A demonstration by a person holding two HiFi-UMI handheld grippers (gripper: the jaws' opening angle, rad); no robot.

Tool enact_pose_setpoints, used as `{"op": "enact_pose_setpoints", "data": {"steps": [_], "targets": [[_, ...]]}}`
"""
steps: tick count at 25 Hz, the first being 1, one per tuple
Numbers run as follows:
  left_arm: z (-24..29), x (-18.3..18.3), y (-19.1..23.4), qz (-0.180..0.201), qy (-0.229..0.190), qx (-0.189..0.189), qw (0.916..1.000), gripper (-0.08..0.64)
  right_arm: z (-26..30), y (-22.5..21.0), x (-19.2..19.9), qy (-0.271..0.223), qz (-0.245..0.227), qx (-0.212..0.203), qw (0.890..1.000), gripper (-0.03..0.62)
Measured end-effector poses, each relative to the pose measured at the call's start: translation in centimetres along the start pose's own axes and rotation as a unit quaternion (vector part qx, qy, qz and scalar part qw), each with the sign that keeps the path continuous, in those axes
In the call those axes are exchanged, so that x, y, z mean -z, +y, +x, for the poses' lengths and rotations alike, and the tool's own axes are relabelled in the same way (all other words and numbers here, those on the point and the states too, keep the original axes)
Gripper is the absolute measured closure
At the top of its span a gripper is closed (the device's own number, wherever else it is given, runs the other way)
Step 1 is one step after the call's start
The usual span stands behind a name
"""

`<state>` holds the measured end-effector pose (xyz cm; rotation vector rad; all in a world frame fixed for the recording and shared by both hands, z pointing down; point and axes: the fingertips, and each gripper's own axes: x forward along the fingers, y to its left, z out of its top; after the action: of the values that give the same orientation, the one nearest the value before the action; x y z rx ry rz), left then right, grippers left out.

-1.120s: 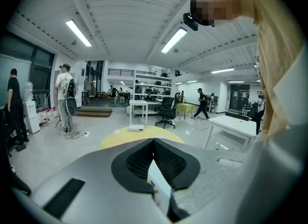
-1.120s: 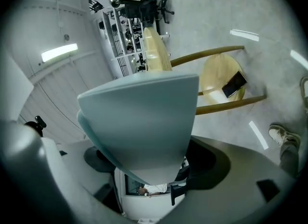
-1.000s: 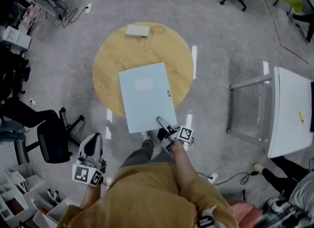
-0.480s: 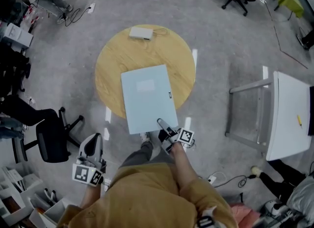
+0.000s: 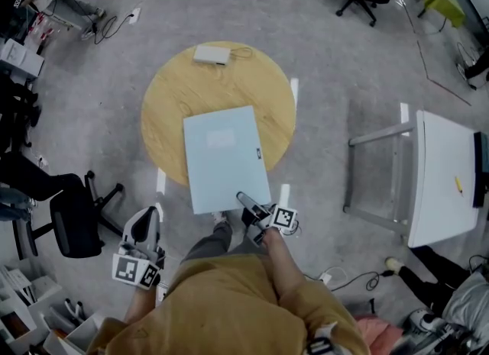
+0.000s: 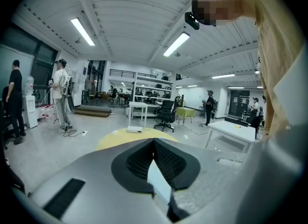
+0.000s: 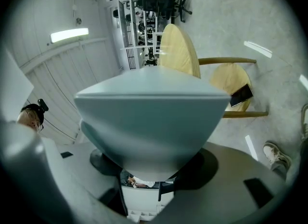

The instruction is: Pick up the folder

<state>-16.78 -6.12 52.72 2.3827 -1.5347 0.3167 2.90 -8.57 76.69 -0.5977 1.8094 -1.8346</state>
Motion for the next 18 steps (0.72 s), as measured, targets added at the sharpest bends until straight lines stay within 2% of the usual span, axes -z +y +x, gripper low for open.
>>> {"op": "enact_pose_setpoints", "data": {"steps": [3, 7, 13, 18], "targets": [[-0.1, 0.0, 0.1, 0.0, -0.003, 0.001, 1.0, 0.557, 0.1, 0.5, 0.2, 0.005, -0.011, 0.0, 1.0, 0.319], [-0.4, -0.1, 0.3, 0.001, -0.01, 0.0, 0.9999, 0.557, 1.0, 2.0, 0.3, 0.019, -0.03, -0.025, 0.999, 0.319], [-0.7, -1.2, 0.9, 0.005, -0.025, -0.007, 0.9997, 0.557, 3.6, 7.7, -0.4, 0.022, -0.064, -0.093, 0.993, 0.319], [-0.8, -2.0, 1.5, 0.002, -0.043, -0.013, 0.999, 0.557, 4.6, 11.8, -1.6, 0.016, -0.093, -0.116, 0.989, 0.319]]}}
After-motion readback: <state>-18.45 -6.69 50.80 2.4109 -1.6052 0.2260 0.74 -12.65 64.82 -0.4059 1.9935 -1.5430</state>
